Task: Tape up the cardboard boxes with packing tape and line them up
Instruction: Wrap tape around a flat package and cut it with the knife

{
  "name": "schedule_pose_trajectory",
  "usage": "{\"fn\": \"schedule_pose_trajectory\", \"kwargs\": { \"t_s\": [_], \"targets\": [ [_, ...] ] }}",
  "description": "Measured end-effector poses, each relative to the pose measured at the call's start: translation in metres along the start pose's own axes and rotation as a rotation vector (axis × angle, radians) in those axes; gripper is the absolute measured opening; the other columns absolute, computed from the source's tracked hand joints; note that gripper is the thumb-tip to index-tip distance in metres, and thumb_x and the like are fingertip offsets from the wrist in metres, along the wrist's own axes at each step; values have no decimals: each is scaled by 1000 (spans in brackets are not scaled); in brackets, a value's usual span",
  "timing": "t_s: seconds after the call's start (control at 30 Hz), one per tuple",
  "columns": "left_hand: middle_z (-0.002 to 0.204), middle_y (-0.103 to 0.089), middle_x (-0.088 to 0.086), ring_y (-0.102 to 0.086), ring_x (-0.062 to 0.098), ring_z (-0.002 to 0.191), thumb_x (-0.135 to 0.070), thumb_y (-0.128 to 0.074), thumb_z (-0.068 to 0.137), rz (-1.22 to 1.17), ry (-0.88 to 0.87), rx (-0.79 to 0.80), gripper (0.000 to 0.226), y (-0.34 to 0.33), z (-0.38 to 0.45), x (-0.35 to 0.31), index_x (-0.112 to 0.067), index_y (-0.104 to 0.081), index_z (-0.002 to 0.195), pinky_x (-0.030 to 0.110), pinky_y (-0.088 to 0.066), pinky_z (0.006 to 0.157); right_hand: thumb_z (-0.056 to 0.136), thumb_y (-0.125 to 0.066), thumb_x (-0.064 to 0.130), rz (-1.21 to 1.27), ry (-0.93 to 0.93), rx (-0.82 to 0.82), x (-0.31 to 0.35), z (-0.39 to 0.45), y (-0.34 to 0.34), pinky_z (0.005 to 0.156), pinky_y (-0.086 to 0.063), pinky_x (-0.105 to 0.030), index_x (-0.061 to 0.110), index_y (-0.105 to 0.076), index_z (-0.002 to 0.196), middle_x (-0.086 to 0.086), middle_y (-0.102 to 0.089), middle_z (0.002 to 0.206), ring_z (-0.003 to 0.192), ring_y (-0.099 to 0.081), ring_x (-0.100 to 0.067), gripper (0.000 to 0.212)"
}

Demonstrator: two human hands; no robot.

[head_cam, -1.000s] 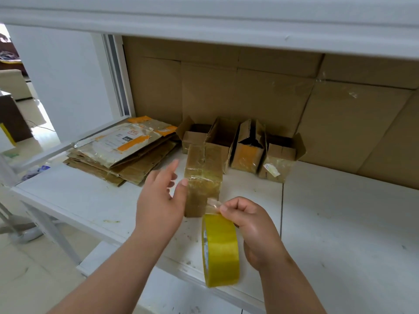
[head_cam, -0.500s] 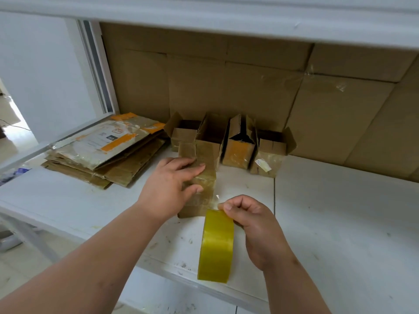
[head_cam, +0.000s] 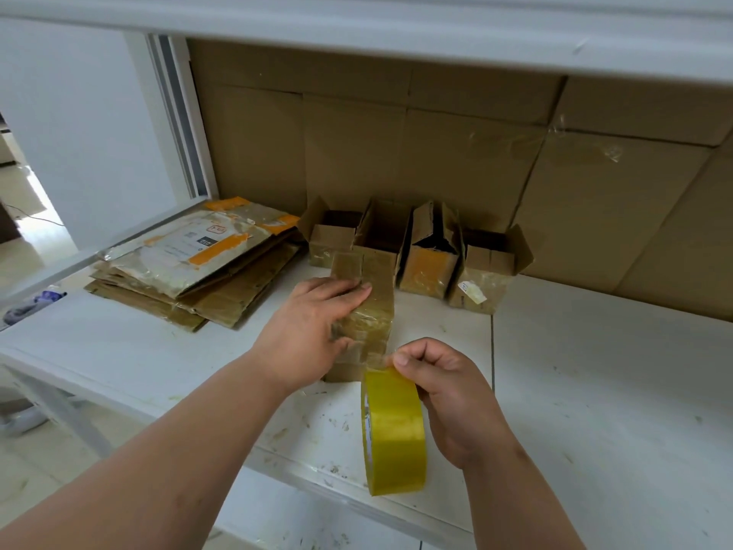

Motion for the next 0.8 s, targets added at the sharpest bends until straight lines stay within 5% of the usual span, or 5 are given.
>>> {"fn": "schedule_pose_trajectory", "kwargs": {
  "t_s": [0.2, 0.33, 0.4, 0.53, 0.8],
  "targets": [
    [158, -16, -19, -2, 0, 148, 2, -52, 92, -275, 111, -13, 73, 9, -6, 11, -34, -28, 151, 14, -3, 114, 91, -67, 10, 5, 5, 11, 3, -1, 1, 102, -46, -53, 22, -72, 70, -18, -72, 103, 104, -66, -32, 24],
    [125, -55, -26, -45, -2, 123, -39, -52, 89, -413, 130, -350, 35, 46, -31, -2, -35, -65, 121, 13, -35, 97, 90, -67, 8, 24, 36, 24, 9, -2, 0, 103, -47, -41, 16, -70, 75, -10, -75, 103, 108, -67, -17, 17],
    [103, -61, -24, -57, -4, 100, -46, -59, 90, -532, 142, -270, 16, 45, -36, -22, -41, -66, 104, 8, -44, 77, 88, -70, 13, 31, 71, 43, 16, -4, -4, 96, -49, -36, 20, -71, 73, -9, -75, 99, 103, -68, -19, 16],
    [93, -66, -17, -61, -4, 90, -33, -76, 82, -480, 154, -12, 18, 20, -41, -46, -36, -67, 97, 16, -51, 75, 91, -65, 7, 48, 121, 85, 22, -9, -10, 87, -51, -39, 18, -71, 75, -12, -71, 86, 88, -65, -24, 21],
    [73, -58, -14, -55, 4, 72, -37, -71, 85, -205, 199, -43, 13, 31, -46, -54, -30, -65, 77, 16, -39, 59, 89, -69, 11, -239, 255, -6, 42, -22, -7, 83, -44, -13, 26, -73, 74, 10, -59, 98, 95, -61, -4, 22]
  ]
}}
Point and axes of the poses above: each hand's wrist, its own z-axis towards the middle knuckle, its own y-axis out of the back of the hand, x = y × z, the point moved 10 cm from there along z, towards the middle knuckle
